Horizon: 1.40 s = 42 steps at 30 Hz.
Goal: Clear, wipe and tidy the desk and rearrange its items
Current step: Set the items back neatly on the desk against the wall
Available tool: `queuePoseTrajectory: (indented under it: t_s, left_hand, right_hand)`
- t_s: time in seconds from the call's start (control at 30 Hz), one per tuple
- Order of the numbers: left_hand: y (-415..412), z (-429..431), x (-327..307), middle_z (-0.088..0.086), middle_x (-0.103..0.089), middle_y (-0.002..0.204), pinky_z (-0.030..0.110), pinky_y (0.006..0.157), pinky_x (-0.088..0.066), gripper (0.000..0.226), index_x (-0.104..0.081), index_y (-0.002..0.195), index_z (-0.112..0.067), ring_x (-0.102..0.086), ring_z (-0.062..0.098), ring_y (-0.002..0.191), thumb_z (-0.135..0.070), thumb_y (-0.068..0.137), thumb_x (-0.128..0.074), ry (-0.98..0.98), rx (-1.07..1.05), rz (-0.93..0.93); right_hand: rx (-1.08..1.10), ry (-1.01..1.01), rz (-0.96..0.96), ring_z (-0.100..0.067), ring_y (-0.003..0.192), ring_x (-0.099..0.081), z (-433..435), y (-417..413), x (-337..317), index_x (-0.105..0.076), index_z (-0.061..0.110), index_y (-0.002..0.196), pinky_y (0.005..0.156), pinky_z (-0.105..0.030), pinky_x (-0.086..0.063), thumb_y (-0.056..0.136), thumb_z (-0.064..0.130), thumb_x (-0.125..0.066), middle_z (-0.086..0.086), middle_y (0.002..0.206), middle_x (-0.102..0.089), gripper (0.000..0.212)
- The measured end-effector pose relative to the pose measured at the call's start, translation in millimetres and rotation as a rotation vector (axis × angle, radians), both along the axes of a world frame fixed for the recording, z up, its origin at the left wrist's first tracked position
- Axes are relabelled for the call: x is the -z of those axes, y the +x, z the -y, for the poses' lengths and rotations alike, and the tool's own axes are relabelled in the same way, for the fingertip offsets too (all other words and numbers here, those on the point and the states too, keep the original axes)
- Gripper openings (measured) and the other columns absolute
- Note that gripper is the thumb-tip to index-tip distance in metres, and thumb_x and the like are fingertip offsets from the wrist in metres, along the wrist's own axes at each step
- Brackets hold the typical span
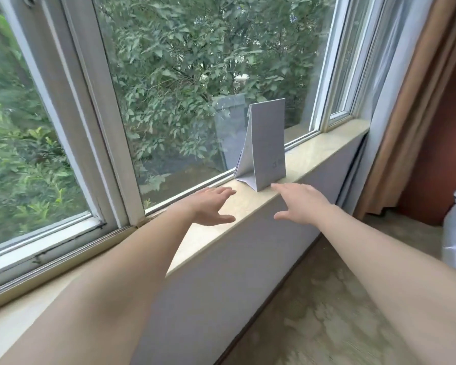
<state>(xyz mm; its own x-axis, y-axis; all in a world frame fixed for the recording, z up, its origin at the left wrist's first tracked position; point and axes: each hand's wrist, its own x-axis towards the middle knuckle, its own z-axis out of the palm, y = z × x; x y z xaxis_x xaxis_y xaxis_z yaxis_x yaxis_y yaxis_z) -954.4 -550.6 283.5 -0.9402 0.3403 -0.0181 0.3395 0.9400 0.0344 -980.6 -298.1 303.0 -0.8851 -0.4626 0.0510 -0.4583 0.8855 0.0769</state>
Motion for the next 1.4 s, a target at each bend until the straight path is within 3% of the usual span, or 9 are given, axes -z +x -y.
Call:
queuePoseTrajectory:
  t_s: [0.5, 0.77, 0.83, 1.0, 1.07, 1.13, 1.2, 1.27, 1.4]
  left_hand:
    - [-167, -57, 31, 0.001, -0.041, 0.151, 0.035, 0.106, -0.035, 0.065, -0.03, 0.151, -0.02, -0.043, 0.024, 0.134, -0.047, 0.096, -0.052, -0.058, -0.073, -0.068]
    - [-226, -67, 56, 0.001, -0.046, 0.144, 0.036, 0.084, -0.044, 0.053, -0.036, 0.144, -0.019, -0.051, 0.026, 0.125, -0.04, 0.098, -0.05, 0.013, -0.321, -0.043]
    - [-244, -73, 65, 0.003, -0.049, 0.142, 0.037, 0.089, -0.047, 0.051, -0.039, 0.141, -0.017, -0.053, 0.026, 0.123, -0.039, 0.097, -0.052, 0.117, -0.408, -0.035]
    - [-268, -98, 87, 0.003, -0.055, 0.136, 0.038, 0.102, -0.044, 0.048, -0.045, 0.136, -0.013, -0.054, 0.021, 0.124, -0.024, 0.093, -0.062, 0.625, -0.702, -0.04]
    - [-273, -108, 91, 0.003, -0.057, 0.131, 0.035, 0.099, -0.046, 0.043, -0.046, 0.133, -0.011, -0.057, 0.019, 0.117, -0.018, 0.093, -0.062, 0.795, -0.8, -0.056]
    - [-276, -121, 91, 0.003, -0.061, 0.12, 0.028, 0.084, -0.046, 0.034, -0.051, 0.127, -0.011, -0.059, 0.016, 0.105, -0.012, 0.094, -0.059, 0.942, -0.921, -0.095]
    - [-276, -132, 95, 0.003, -0.063, 0.113, 0.027, 0.076, -0.043, 0.024, -0.058, 0.117, -0.012, -0.06, 0.016, 0.099, -0.01, 0.093, -0.057, 0.952, -0.984, -0.106]
    - [-270, -142, 99, 0.004, -0.063, 0.112, 0.03, 0.079, -0.046, 0.02, -0.06, 0.114, -0.011, -0.06, 0.021, 0.104, -0.013, 0.094, -0.057, 0.952, -1.027, -0.093]
    - [-248, -149, 100, -0.005, -0.062, 0.108, 0.026, 0.078, -0.044, 0.019, -0.059, 0.116, -0.021, -0.059, 0.018, 0.101, -0.016, 0.099, -0.052, 0.991, -1.076, -0.187]
  right_hand:
    - [0.048, -0.081, 0.112, -0.016, 0.142, -0.032, -49, -166, 32, -0.019, 0.022, 0.155, 0.114, -0.035, -0.028, 0.091, 0.048, -0.061, 0.005, 0.157, -0.032, 0.081]
    - [-0.034, -0.12, 0.193, -0.019, 0.142, -0.034, -52, -255, 53, -0.024, 0.023, 0.154, 0.112, -0.036, -0.031, 0.089, 0.046, -0.064, 0.005, 0.157, -0.033, 0.079]
    - [-0.066, -0.113, 0.192, -0.021, 0.138, -0.039, -58, -284, 60, -0.031, 0.021, 0.15, 0.109, -0.037, -0.036, 0.088, 0.045, -0.066, 0.004, 0.152, -0.04, 0.075]
    - [-0.108, -0.284, 0.306, -0.025, 0.124, -0.052, -70, -357, 76, -0.043, 0.02, 0.137, 0.099, -0.038, -0.045, 0.079, 0.043, -0.073, -0.004, 0.134, -0.055, 0.07]
    - [-0.158, -0.455, 0.409, -0.023, 0.126, -0.05, -73, -376, 80, -0.039, 0.02, 0.141, 0.098, -0.032, -0.042, 0.08, 0.033, -0.075, -0.001, 0.136, -0.052, 0.072]
    - [-0.138, -0.6, 0.532, -0.022, 0.124, -0.051, -74, -389, 85, -0.037, 0.018, 0.143, 0.091, -0.028, -0.04, 0.082, 0.025, -0.075, 0.001, 0.127, -0.052, 0.072]
    - [-0.098, -0.757, 0.649, -0.021, 0.113, -0.056, -72, -402, 91, -0.038, 0.014, 0.14, 0.086, -0.027, -0.04, 0.08, 0.019, -0.076, 0.004, 0.117, -0.052, 0.071]
    - [-0.084, -0.865, 0.701, -0.02, 0.1, -0.057, -69, -415, 97, -0.046, 0.009, 0.132, 0.084, -0.031, -0.044, 0.081, 0.013, -0.075, -0.001, 0.113, -0.058, 0.059]
    - [-0.205, -0.827, 0.661, -0.026, 0.101, -0.059, -63, -426, 108, -0.061, 0.012, 0.113, 0.088, -0.036, -0.043, 0.091, 0.013, -0.062, -0.005, 0.105, -0.064, 0.022]
